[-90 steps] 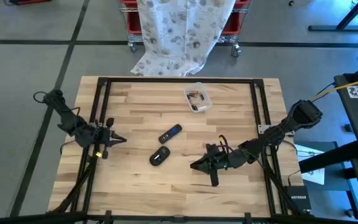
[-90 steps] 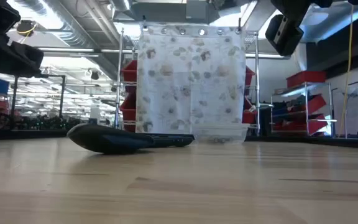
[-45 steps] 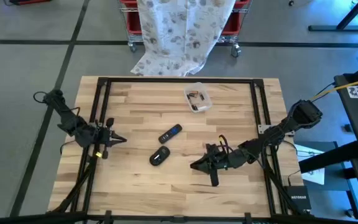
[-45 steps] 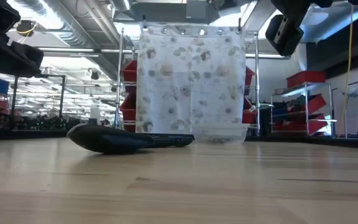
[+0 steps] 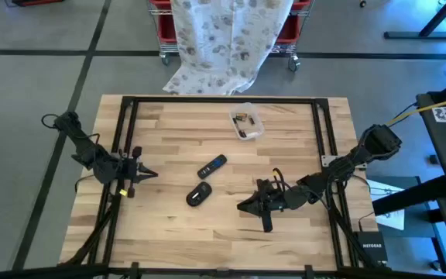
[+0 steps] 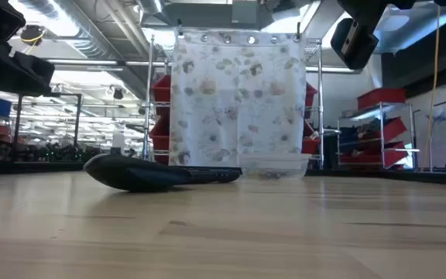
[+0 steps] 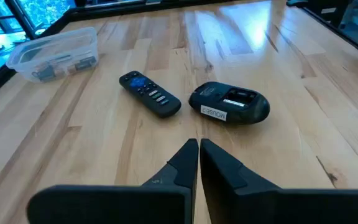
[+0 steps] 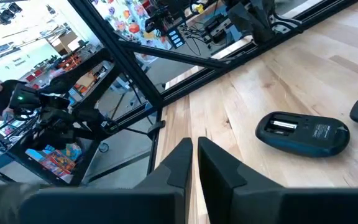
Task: Insert battery
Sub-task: Insert the white battery into the wireless mouse
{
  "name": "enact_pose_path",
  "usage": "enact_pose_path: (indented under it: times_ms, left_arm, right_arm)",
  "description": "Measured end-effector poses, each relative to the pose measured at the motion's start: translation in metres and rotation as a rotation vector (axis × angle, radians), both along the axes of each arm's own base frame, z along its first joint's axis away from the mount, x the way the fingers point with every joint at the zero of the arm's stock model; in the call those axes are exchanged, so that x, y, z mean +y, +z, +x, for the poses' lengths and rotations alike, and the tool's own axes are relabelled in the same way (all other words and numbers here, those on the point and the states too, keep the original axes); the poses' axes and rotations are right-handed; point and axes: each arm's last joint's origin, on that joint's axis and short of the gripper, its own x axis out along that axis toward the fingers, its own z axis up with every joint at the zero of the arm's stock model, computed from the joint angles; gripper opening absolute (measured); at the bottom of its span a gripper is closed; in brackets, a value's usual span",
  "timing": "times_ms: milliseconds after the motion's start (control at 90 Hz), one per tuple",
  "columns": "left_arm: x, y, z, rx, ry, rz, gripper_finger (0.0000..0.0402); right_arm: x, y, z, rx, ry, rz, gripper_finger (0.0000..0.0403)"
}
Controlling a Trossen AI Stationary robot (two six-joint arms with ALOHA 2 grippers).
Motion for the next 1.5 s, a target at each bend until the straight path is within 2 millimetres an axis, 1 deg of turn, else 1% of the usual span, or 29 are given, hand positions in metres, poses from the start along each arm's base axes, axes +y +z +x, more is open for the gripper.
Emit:
enact_pose_path:
  times_ms: [700, 767, 900, 1011, 1289, 1422, 1500]
  left_arm:
    - [0.000, 0.000, 0.000, 0.000, 0.000, 0.000, 0.0000]
    - [0.000, 0.000, 0.000, 0.000, 0.000, 0.000, 0.0000]
    - [0.000, 0.000, 0.000, 0.000, 0.000, 0.000, 0.0000]
    - [0.000, 0.000, 0.000, 0.000, 0.000, 0.000, 0.0000]
    - [0.000, 0.001, 0.000, -0.005, 0.000, -0.005, 0.0000]
    - [0.000, 0.001, 0.000, -0.003, 0.000, 0.000, 0.0000]
    - [0.000, 0.001, 0.000, -0.009, 0.013, -0.044, 0.0000]
  right_arm:
    - [0.000, 0.001, 0.000, -0.007, -0.001, 0.005, 0.0012]
    - [0.001, 0.004, 0.000, -0.039, 0.009, 0.033, 0.0012]
    - [0.002, 0.019, 0.001, -0.168, 0.033, 0.118, 0.0012]
    - [0.002, 0.022, 0.001, -0.201, 0.035, 0.131, 0.0012]
    - [0.002, 0.020, 0.001, -0.180, 0.034, 0.104, 0.0012]
    - [0.002, 0.014, 0.001, -0.126, 0.035, 0.077, 0.0012]
    - [0.000, 0.009, 0.001, -0.088, -0.019, 0.029, 0.0012]
